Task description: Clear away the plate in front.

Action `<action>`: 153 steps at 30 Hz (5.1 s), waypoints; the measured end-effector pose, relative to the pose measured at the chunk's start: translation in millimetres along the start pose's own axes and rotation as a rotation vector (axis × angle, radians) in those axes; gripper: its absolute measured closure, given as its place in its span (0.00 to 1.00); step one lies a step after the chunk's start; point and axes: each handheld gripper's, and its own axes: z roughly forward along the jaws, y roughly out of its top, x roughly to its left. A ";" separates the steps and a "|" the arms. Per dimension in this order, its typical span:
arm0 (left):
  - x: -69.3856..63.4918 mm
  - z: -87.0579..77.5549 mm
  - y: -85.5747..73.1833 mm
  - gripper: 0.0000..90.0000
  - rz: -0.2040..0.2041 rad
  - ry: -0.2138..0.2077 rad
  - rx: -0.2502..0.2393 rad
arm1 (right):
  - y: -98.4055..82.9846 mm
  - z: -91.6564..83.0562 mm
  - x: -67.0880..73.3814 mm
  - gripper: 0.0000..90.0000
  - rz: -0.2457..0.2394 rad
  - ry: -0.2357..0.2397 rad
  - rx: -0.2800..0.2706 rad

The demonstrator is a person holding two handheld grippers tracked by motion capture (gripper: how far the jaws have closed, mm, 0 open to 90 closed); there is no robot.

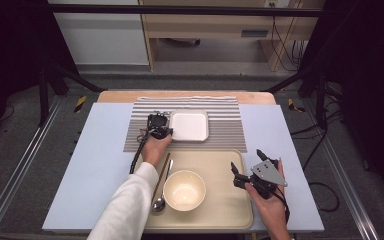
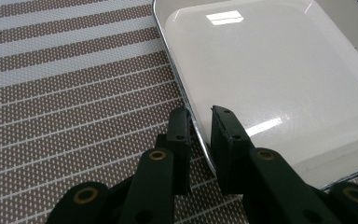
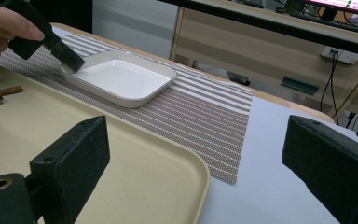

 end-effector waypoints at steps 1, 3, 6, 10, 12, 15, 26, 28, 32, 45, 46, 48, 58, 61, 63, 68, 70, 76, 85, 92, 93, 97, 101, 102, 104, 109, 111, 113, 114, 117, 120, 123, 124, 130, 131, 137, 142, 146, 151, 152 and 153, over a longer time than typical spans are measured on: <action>0.5 -0.2 0.1 0.86 -0.007 -0.004 0.003 | 0.0 0.0 0.0 0.09 0.000 0.000 0.000; 0.7 -0.1 0.1 0.87 -0.019 -0.007 0.003 | -0.1 0.2 0.1 0.09 -0.001 0.000 0.000; 1.1 0.0 0.0 0.88 -0.045 -0.012 0.001 | -0.1 0.3 0.2 0.09 -0.001 0.001 0.000; -0.1 0.9 -0.4 0.90 -0.077 -0.006 -0.018 | -0.2 0.4 0.3 0.09 -0.001 0.002 0.002; 0.2 0.9 -0.3 0.91 -0.081 -0.011 -0.017 | -0.2 0.4 0.3 0.09 -0.001 0.003 0.003; -0.1 -0.5 0.2 0.93 -0.109 -0.010 -0.019 | -0.2 0.5 0.3 0.09 -0.001 0.004 0.004; -1.2 -10.5 5.3 0.98 -0.136 -0.032 -0.086 | -0.2 0.7 0.4 0.09 -0.002 0.004 0.003; -1.6 -13.7 6.6 0.99 -0.134 -0.031 -0.099 | -0.1 0.6 0.4 0.09 -0.001 0.003 0.002; -0.6 -18.1 8.1 0.99 -0.135 -0.041 -0.108 | -0.2 0.7 0.3 0.09 0.003 0.003 0.004; 3.3 -36.3 12.8 0.99 -0.083 -0.022 -0.157 | -0.4 1.0 -0.9 0.09 0.002 0.001 0.001; 3.2 -38.4 13.2 0.99 -0.080 -0.025 -0.162 | -0.5 1.1 -0.9 0.09 0.002 0.002 0.001; 1.3 -44.4 14.1 0.99 -0.076 -0.033 -0.183 | -0.5 1.2 -0.9 0.09 0.001 0.002 0.002; -12.1 -74.2 14.5 0.99 -0.020 -0.070 -0.236 | 0.9 1.1 0.7 0.09 0.003 0.003 -0.002; -16.5 -86.7 11.7 0.99 -0.008 -0.086 -0.262 | 3.0 1.0 1.3 0.09 0.032 0.008 -0.011; -18.6 -94.8 8.5 0.99 -0.002 -0.097 -0.278 | 5.2 0.8 3.2 0.08 0.059 0.016 -0.019; -22.6 -112.4 -1.6 0.99 -0.001 -0.129 -0.308 | 16.3 1.5 15.1 0.09 0.116 0.056 -0.056; -22.3 -118.8 -4.5 0.99 0.004 -0.133 -0.319 | 25.7 3.4 22.0 0.11 0.139 0.076 -0.066; -20.2 -130.3 -12.9 0.99 0.002 -0.143 -0.354 | 44.8 17.0 39.3 0.15 0.153 0.130 -0.079; -22.5 -135.2 -18.9 0.99 0.025 -0.143 -0.373 | 48.6 30.1 50.0 0.14 0.233 0.180 -0.046; -26.5 -140.1 -20.4 0.99 0.040 -0.147 -0.395 | 43.9 41.2 52.4 0.12 0.270 0.209 -0.020; -26.7 -141.3 -21.0 0.99 0.046 -0.145 -0.402 | 43.1 42.7 52.9 0.12 0.283 0.218 -0.017; -25.2 -142.8 -23.8 0.99 0.034 -0.155 -0.413 | 41.5 47.9 52.9 0.13 0.338 0.251 -0.018; -23.8 -142.1 -25.9 0.99 0.027 -0.160 -0.409 | 40.2 52.4 52.1 0.15 0.373 0.261 -0.006; -24.3 -141.8 -27.0 0.99 0.033 -0.157 -0.412 | 38.3 56.8 51.3 0.18 0.395 0.272 -0.007; -25.2 -141.2 -27.9 0.99 0.030 -0.160 -0.417 | 37.5 59.7 51.8 0.21 0.420 0.286 0.005; -28.8 -137.7 -28.5 0.99 0.023 -0.156 -0.424 | 38.5 61.8 56.6 0.40 0.432 0.294 0.012; -30.4 -137.0 -29.3 0.99 0.015 -0.155 -0.432 | 38.9 61.8 57.1 0.46 0.430 0.273 0.018; -31.4 -136.7 -29.7 0.99 0.011 -0.153 -0.436 | 39.0 62.1 57.1 0.48 0.435 0.267 0.024; -32.2 -136.0 -31.2 0.99 0.001 -0.145 -0.442 | 39.9 61.7 56.3 0.55 0.441 0.252 0.034; -31.8 -134.7 -35.3 0.98 -0.032 -0.151 -0.442 | 42.0 61.1 52.5 0.65 0.452 0.226 0.029; -32.0 -132.6 -40.8 0.98 -0.035 -0.153 -0.431 | 44.7 61.8 50.2 0.73 0.436 0.202 0.035; -33.3 -132.3 -45.4 0.97 -0.039 -0.163 -0.426 | 49.3 63.8 46.3 0.81 0.433 0.180 0.039; -33.2 -132.0 -46.8 0.97 -0.038 -0.171 -0.417 | 50.6 64.2 45.5 0.84 0.430 0.171 0.041; -39.8 -128.4 -58.3 0.94 -0.052 -0.216 -0.391 | 58.8 62.9 37.4 0.97 0.420 0.120 0.009; -40.6 -128.1 -60.1 0.94 -0.056 -0.224 -0.393 | 58.8 62.9 37.4 0.97 0.420 0.120 0.009; -44.5 -131.1 -62.5 0.92 -0.044 -0.278 -0.406 | 70.5 54.5 33.1 0.99 0.387 0.095 0.008; -46.7 -144.1 -65.8 0.69 0.023 -0.274 -0.452 | 75.7 52.8 20.1 0.99 0.430 0.089 0.031; -33.9 -159.0 -73.3 0.48 0.039 -0.238 -0.490 | 70.5 54.6 -7.3 0.99 0.468 0.035 0.117; -10.0 -174.1 -80.4 0.39 0.114 -0.073 -0.508 | 61.3 52.5 -27.0 0.99 0.511 0.018 0.239; 2.2 -180.9 -89.0 0.38 0.145 0.014 -0.519 | 59.2 51.5 -28.9 0.99 0.520 0.021 0.267; 2.2 -180.9 -89.0 0.38 0.145 0.014 -0.519 | 57.6 51.1 -30.2 0.99 0.522 0.025 0.281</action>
